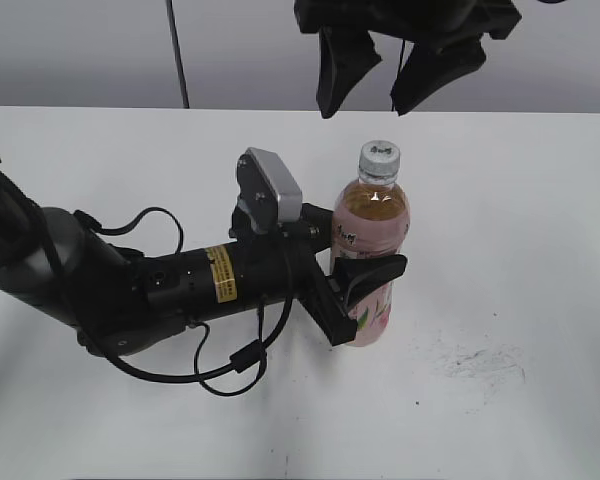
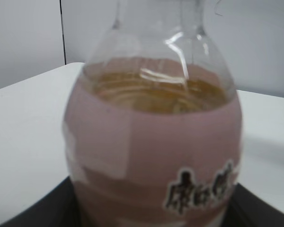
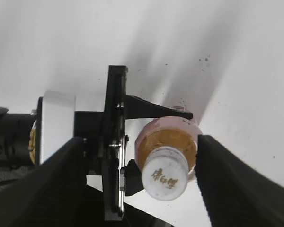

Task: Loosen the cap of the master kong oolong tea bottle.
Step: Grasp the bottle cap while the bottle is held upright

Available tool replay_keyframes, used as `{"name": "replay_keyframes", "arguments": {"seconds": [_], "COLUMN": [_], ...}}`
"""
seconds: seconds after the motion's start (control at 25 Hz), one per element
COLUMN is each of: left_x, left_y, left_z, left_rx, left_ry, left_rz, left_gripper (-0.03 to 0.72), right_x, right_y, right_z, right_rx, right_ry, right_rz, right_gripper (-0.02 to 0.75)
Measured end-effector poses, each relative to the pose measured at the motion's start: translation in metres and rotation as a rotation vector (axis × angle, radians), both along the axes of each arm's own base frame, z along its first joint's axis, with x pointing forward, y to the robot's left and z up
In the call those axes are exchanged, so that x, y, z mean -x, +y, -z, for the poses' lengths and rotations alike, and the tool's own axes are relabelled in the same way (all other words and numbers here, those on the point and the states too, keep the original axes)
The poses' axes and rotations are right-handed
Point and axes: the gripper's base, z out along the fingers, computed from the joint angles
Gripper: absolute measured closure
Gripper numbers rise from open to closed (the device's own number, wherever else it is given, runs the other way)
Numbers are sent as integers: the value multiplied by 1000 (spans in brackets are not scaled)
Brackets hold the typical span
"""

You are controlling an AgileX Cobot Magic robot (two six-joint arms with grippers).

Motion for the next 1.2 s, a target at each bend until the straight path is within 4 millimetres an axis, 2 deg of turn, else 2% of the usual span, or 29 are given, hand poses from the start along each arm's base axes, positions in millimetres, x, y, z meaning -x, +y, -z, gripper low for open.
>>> {"name": "replay_keyframes", "arguments": {"seconds": [0.24, 0.6, 0.76, 0.84, 0.92, 1.0, 1.08, 1.2], "left_x": [0, 0, 0, 0, 0, 0, 0, 0], "left_y": [0, 0, 0, 0, 0, 0, 0, 0], "left_z": [0, 0, 0, 0, 0, 0, 0, 0], "left_rx": [0, 0, 0, 0, 0, 0, 0, 0], "left_ry": [0, 0, 0, 0, 0, 0, 0, 0], "left_rz": [0, 0, 0, 0, 0, 0, 0, 0], "left_gripper": [300, 300, 300, 300, 300, 300, 300, 300], "right_x": [-3, 0, 1, 1, 1, 1, 1, 1], "right_y": [1, -4, -3, -2, -2, -2, -2, -2], "right_z": [6, 29, 30, 30, 30, 30, 30, 30], "right_rx": [3, 65, 59, 55, 53, 60, 77, 121], "right_ry": [27, 79, 90, 93, 94, 86, 64, 4], "right_rz": [61, 67, 67, 67, 65, 38, -36, -246], "right_gripper": [269, 278, 288, 315, 377, 466, 465, 465]}}
